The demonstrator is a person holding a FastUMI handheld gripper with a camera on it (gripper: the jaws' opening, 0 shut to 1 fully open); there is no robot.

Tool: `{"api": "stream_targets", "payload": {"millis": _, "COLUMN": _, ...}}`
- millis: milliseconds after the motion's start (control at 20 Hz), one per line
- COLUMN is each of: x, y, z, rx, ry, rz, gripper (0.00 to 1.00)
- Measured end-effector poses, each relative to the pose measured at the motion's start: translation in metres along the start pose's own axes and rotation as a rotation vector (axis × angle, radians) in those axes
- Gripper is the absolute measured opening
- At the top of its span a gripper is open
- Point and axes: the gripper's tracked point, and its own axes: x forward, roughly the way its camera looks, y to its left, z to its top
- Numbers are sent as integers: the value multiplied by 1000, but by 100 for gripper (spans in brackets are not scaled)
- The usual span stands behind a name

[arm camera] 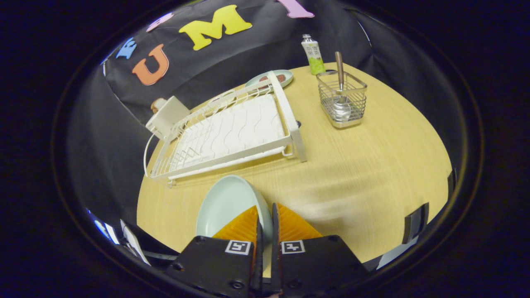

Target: Take the plate from the dish rack, then take the spoon from the basket and place it into the plate.

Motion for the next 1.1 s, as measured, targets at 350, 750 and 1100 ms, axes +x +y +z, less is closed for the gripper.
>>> {"api": "stream_targets", "payload": {"millis": 350, "x": 19, "y": -19, "z": -5, "rx": 28, "ry": 23, "rz": 9, "gripper": 18}}
{"api": "stream_targets", "payload": {"millis": 750, "x": -18, "y": -38, "z": 30, "rx": -145, "ry": -251, "rz": -42, "gripper": 75}}
{"api": "stream_targets", "payload": {"millis": 1100, "x": -93, "y": -77, "z": 65, "rx": -249, "ry": -619, "rz": -144, "gripper": 98}}
